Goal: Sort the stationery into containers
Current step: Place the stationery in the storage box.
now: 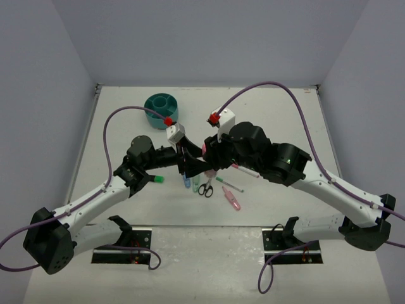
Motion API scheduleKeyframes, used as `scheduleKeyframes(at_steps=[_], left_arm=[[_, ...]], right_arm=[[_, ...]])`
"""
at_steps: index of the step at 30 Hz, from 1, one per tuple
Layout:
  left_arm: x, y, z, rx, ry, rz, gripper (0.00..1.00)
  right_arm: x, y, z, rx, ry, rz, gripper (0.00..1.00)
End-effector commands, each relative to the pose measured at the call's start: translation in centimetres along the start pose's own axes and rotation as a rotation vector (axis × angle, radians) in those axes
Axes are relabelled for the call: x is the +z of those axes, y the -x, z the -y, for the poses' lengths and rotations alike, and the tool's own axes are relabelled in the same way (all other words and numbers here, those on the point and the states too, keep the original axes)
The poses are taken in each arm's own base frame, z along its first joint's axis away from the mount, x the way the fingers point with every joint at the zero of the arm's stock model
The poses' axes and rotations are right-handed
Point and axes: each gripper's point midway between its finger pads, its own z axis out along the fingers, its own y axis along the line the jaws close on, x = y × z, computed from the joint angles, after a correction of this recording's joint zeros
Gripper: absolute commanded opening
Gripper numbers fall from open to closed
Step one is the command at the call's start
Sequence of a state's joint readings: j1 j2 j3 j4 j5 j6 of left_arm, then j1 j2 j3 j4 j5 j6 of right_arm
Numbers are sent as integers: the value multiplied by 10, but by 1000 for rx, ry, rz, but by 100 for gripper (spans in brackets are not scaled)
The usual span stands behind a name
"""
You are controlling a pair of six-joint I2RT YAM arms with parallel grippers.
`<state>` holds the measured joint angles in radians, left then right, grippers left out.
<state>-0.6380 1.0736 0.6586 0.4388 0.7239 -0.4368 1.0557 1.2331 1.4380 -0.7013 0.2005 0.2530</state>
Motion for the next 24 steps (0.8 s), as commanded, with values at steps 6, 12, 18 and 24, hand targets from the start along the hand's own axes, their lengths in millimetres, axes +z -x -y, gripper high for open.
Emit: scheduleKeyframes(at_steps=[6,12,18,24], left_arm=[[3,23,18,34,-80,74,52],[3,22,20,32,-96,81,53],[3,22,18,30,-87,84,52],[3,24,17,33,-77,96,3]], right_arm=[[-1,26,-20,11,75,64,0],[4,25,-27,15,102,54,0],[6,25,-30,20,111,49,0],[7,24,-34,42,129,52,0]])
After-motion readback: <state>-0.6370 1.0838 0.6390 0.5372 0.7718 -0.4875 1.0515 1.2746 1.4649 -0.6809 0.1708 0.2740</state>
